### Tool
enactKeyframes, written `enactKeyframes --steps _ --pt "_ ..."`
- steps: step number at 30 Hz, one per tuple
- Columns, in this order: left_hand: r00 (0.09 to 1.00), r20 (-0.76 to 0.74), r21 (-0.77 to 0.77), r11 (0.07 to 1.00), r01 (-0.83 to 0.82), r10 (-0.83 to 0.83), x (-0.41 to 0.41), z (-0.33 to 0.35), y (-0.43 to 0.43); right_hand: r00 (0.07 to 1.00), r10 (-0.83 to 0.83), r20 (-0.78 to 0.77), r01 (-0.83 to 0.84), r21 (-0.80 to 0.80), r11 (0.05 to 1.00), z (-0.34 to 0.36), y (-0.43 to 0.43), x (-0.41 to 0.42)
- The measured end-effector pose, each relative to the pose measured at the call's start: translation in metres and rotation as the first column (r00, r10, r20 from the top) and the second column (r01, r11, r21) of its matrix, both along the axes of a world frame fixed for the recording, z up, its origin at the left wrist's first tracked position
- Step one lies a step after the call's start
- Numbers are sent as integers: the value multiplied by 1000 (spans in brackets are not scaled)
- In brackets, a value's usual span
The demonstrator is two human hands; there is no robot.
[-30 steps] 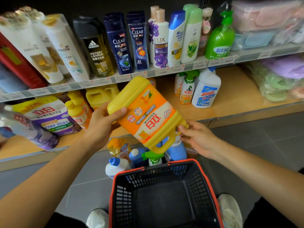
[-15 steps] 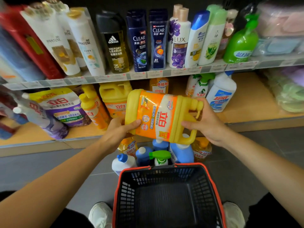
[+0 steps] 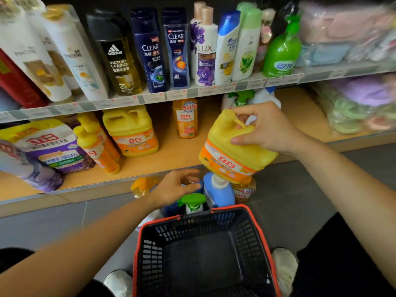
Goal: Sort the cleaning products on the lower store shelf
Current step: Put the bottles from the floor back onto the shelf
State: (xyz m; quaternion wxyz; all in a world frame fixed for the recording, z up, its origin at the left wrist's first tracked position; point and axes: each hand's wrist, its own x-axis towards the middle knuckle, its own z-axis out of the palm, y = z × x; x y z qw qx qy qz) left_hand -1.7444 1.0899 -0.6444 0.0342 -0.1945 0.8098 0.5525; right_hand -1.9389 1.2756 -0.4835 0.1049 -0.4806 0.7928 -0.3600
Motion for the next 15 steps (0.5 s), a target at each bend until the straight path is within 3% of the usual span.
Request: enactKeyframes --steps 2,4,6,8,11,15 --pt "982 77 -317 930 186 -171 -5 -13 4 995 -70 -76 72 21 997 5 18 -16" --pt "939 245 -499 799 335 -241 -2 -28 7 981 -130 -143 135 28 990 6 36 -31" --pt "888 365 -544 709 448 -282 2 -42 10 970 -165 -181 178 58 982 -1 51 -42" --pt "876 378 -569 672 474 -298 6 -50 14 975 -164 -151 181 107 978 -17 58 -53" --pt "917 320 -581 716 387 -236 7 -52 17 977 -127 -169 164 233 958 -53 59 -67" --pt "915 284 -494 775 395 -286 10 -55 25 977 -117 -178 177 375 910 -105 54 -83"
